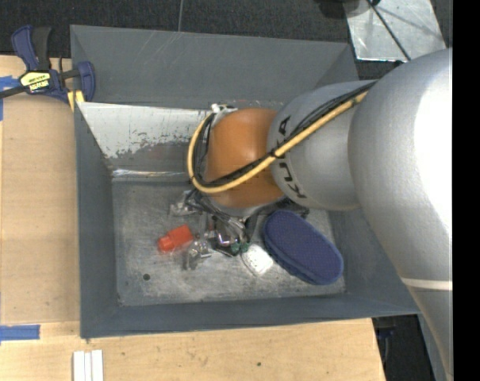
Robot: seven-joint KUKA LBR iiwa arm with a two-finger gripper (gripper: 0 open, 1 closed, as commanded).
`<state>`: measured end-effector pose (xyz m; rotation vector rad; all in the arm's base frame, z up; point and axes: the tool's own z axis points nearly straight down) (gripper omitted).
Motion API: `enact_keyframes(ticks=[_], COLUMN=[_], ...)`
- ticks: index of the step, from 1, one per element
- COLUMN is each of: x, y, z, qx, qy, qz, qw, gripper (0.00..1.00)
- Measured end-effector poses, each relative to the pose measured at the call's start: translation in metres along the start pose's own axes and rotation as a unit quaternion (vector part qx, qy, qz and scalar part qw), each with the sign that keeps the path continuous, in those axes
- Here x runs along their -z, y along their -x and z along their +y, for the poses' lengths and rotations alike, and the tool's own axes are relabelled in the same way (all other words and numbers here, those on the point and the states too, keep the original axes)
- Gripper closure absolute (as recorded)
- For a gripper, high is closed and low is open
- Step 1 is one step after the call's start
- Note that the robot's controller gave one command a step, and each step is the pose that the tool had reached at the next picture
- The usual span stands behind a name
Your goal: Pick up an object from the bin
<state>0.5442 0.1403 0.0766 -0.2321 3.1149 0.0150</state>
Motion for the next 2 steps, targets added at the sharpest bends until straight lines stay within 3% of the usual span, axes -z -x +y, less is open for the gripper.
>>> enact_keyframes(ticks=[1, 2], x=[0.002, 0.129], y=[0.003, 0.021], z=[0.0, 0.012], qx=[0.001, 0.01], qy=[-0.001, -0.003], qz=[-0.0047, 0.0036], qw=[1.0, 0.9999], gripper=[1.0, 1.0])
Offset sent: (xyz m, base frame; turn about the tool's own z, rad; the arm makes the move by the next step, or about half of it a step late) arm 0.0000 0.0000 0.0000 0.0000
